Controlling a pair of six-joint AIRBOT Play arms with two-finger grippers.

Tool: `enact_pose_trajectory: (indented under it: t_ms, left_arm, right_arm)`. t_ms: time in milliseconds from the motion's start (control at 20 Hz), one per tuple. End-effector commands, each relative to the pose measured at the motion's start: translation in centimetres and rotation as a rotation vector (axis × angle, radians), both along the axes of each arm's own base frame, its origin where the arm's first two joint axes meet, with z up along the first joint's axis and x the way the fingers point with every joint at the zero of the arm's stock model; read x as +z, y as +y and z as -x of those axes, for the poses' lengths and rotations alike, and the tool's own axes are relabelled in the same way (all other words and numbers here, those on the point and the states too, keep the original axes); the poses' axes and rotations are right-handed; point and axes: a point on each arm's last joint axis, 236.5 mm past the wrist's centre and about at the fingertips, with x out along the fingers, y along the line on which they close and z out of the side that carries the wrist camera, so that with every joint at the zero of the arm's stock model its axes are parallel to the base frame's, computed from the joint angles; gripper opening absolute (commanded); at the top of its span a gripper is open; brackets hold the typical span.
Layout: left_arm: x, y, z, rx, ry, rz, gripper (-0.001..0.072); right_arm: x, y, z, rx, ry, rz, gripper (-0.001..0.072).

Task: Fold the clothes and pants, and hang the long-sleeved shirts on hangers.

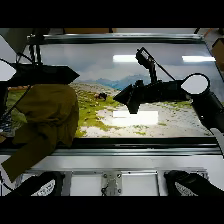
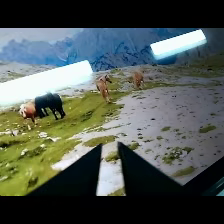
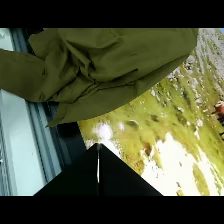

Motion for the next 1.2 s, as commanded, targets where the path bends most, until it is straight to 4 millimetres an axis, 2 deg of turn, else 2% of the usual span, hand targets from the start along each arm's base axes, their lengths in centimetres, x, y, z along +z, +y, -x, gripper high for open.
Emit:
enact_pose_trajectory:
  t_ms: [0, 150, 250, 300, 500, 650, 700, 800, 850, 950, 1050, 1150]
  left_arm:
    - [-1.3, 3.3, -1.5, 0.09, -0.004, -0.098, 0.0697]
    - [-8.1, 11.2, -1.7, 0.278, 0.201, -0.361, 0.0697]
    - [-13.0, 15.4, -1.1, 0.372, 0.371, -0.504, 0.0697]
    - [-15.2, 16.3, -1.1, 0.391, 0.428, -0.526, 0.0697]
    - [-25.1, 16.9, 0.0, 0.409, 0.572, -0.525, 0.0697]
    - [-29.3, 15.8, 1.4, 0.373, 0.616, -0.542, 0.0697]
    - [-29.9, 15.4, 1.7, 0.362, 0.617, -0.546, 0.0627]
    - [-29.6, 14.3, 1.3, 0.348, 0.587, -0.544, 0.0046]
    - [-28.7, 13.7, 0.9, 0.344, 0.562, -0.538, 0.0012]
    - [-24.9, 10.6, -0.7, 0.317, 0.464, -0.482, 0.0012]
    - [-18.9, 5.4, -2.3, 0.269, 0.337, -0.362, 0.0012]
    - [-12.3, -0.7, -2.5, 0.185, 0.209, -0.239, 0.0012]
  right_arm:
    - [0.0, 0.0, 0.0, 0.001, 0.002, 0.0, 0.0022]
    - [0.0, 0.0, 0.0, 0.001, 0.002, 0.0, 0.0022]
    - [0.0, 0.0, 0.0, 0.001, 0.001, 0.0, 0.0021]
    - [0.0, 0.0, 0.0, 0.001, 0.001, 0.0, 0.0022]
    - [-0.1, 0.0, 0.0, 0.001, 0.003, 0.001, 0.0021]
    - [-0.1, 0.0, 0.0, 0.001, 0.003, 0.001, 0.0022]
    - [-0.1, 0.0, 0.0, 0.001, 0.003, 0.001, 0.0022]
    - [-0.1, 0.0, 0.0, 0.001, 0.003, 0.0, 0.0021]
    - [-0.1, 0.1, 0.0, 0.002, 0.007, -0.005, 0.0022]
    - [0.3, 0.4, 0.1, 0.004, 0.02, -0.03, 0.0022]
    - [1.4, 1.0, 0.5, 0.016, 0.043, -0.086, 0.0022]
    - [2.4, 1.3, 1.0, 0.029, 0.053, -0.124, 0.002]
